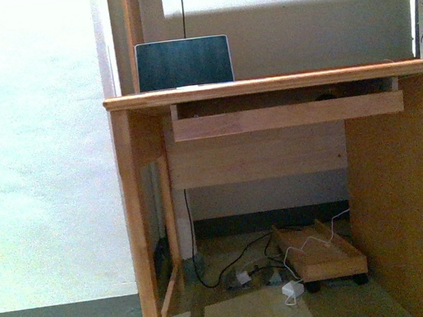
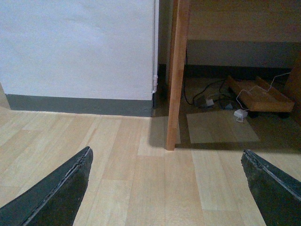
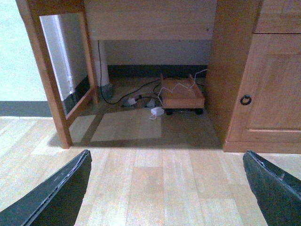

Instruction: Place mouse

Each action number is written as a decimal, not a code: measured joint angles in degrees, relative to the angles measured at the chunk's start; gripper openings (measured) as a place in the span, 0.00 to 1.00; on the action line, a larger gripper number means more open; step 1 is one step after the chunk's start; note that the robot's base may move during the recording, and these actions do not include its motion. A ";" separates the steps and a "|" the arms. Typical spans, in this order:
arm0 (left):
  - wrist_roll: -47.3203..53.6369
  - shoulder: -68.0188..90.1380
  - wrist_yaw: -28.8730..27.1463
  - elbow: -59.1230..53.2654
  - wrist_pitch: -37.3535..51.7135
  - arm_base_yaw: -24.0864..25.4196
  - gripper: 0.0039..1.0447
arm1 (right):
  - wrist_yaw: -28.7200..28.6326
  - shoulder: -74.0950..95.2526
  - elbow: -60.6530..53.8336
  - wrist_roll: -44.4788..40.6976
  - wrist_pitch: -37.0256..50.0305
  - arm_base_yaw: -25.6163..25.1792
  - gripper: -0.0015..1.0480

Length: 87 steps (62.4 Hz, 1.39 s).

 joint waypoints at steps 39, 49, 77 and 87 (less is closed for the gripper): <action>0.00 0.00 0.02 0.00 0.00 0.00 0.93 | 0.00 0.00 0.00 0.00 0.00 0.00 0.93; 0.00 0.00 0.00 0.00 0.00 0.00 0.93 | 0.00 0.00 0.00 0.00 0.00 0.00 0.93; 0.00 0.00 0.02 0.00 0.00 0.00 0.93 | 0.00 0.00 0.00 0.00 0.00 0.00 0.93; 0.00 0.00 0.00 0.00 0.00 0.00 0.93 | 0.00 0.00 0.00 0.00 0.00 0.00 0.93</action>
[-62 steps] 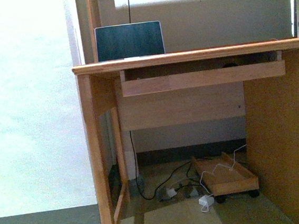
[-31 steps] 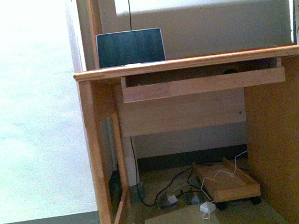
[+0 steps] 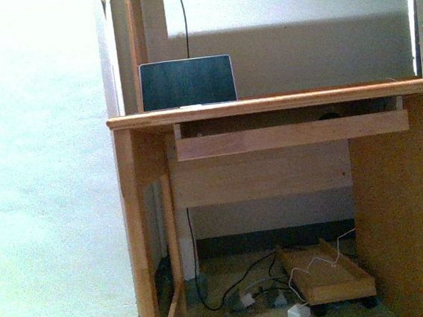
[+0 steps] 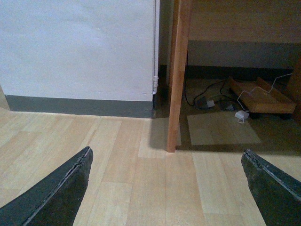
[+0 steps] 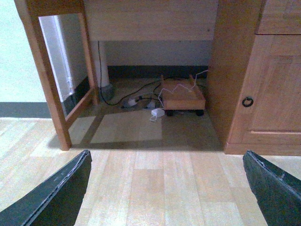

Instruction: Place mouse

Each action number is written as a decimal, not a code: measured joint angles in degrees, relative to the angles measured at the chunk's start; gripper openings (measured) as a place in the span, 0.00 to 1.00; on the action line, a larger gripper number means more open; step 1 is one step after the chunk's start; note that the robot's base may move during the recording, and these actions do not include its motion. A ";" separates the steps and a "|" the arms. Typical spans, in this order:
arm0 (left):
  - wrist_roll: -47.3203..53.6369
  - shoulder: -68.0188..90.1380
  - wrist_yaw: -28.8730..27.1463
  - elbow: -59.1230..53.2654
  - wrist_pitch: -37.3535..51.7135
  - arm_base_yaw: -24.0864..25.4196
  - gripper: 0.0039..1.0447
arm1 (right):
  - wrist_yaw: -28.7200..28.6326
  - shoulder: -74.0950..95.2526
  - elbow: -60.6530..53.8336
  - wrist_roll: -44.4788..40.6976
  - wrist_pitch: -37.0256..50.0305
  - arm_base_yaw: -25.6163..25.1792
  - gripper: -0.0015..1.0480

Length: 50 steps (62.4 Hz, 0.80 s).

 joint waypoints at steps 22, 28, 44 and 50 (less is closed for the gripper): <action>0.00 0.00 0.00 0.00 0.00 0.00 0.93 | 0.04 0.00 0.00 0.00 0.00 0.00 0.93; 0.00 0.00 0.00 0.00 0.00 0.00 0.93 | 0.04 0.00 0.00 0.00 0.00 0.00 0.93; 0.00 0.00 0.02 0.00 0.00 0.00 0.93 | 0.00 0.00 0.00 0.00 0.00 0.00 0.93; 0.02 0.00 0.04 0.00 0.00 0.00 0.93 | 0.00 0.00 0.00 0.00 0.00 0.00 0.93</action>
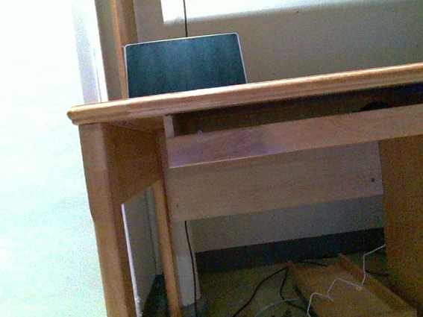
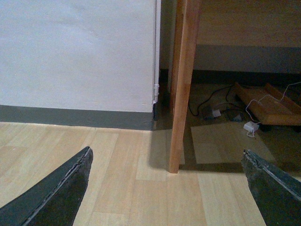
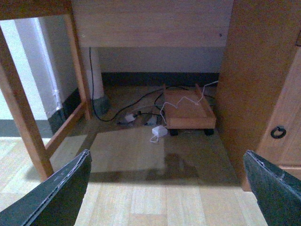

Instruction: Place mouse

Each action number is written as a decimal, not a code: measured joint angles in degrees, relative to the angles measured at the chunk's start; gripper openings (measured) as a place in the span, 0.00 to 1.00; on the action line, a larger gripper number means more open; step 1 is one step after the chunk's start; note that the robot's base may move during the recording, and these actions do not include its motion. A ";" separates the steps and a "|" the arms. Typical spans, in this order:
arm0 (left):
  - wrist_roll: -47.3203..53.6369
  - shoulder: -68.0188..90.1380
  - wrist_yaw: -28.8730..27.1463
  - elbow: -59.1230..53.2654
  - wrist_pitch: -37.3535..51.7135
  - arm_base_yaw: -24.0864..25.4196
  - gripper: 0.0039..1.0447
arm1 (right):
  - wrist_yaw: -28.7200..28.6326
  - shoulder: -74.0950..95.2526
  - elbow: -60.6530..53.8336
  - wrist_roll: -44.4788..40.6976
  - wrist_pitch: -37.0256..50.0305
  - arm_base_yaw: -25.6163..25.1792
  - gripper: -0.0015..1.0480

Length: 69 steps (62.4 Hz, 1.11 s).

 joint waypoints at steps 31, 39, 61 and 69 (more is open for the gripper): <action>0.00 0.00 -0.02 0.00 0.00 0.00 0.93 | 0.02 0.02 0.00 0.02 0.00 0.00 0.93; -0.02 0.00 -0.02 0.00 -0.02 0.00 0.93 | -0.02 0.02 0.00 0.02 0.00 0.00 0.93; 0.00 0.00 -0.02 0.00 -0.02 0.00 0.93 | 0.02 0.02 0.00 0.02 0.00 0.00 0.93; -0.02 0.00 -0.02 0.00 -0.02 0.00 0.93 | -0.02 0.02 0.00 0.00 0.00 0.00 0.93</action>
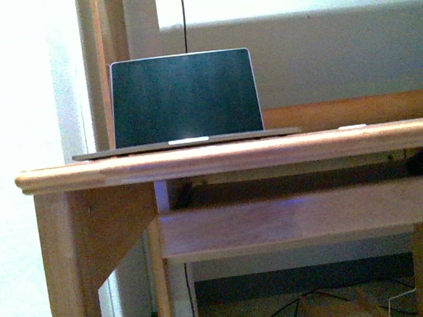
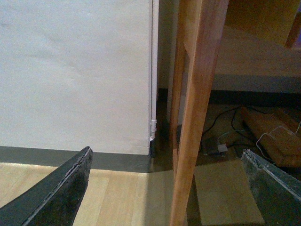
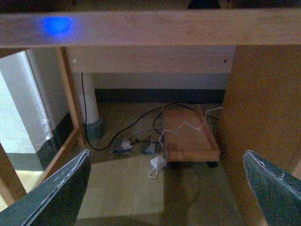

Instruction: Place mouse

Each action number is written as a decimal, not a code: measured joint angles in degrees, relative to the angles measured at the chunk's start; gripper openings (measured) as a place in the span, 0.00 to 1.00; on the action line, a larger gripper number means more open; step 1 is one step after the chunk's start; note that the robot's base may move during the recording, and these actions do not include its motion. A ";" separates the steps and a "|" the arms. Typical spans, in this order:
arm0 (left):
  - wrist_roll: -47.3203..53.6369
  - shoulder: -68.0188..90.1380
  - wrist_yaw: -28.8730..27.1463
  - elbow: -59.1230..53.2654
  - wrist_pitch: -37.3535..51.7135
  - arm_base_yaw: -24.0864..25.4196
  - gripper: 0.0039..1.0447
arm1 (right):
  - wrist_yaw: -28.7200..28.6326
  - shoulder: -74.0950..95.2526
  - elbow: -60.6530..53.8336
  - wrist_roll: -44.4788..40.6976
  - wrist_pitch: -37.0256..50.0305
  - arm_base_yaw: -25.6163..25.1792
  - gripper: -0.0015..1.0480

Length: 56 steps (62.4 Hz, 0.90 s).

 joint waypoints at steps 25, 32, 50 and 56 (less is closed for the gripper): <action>-1.20 0.79 2.93 0.44 -1.20 0.72 0.93 | 0.04 0.02 0.00 0.00 0.00 0.00 0.93; -5.75 21.07 17.79 4.46 1.07 3.45 0.93 | 0.00 -0.02 0.00 0.02 0.00 0.00 0.93; 30.05 71.12 12.96 16.24 46.75 -1.46 0.93 | 0.09 -0.02 0.00 0.00 0.00 0.00 0.93; 43.58 82.38 15.72 21.05 56.81 -3.91 0.93 | 0.02 -0.02 0.00 0.00 0.00 0.00 0.93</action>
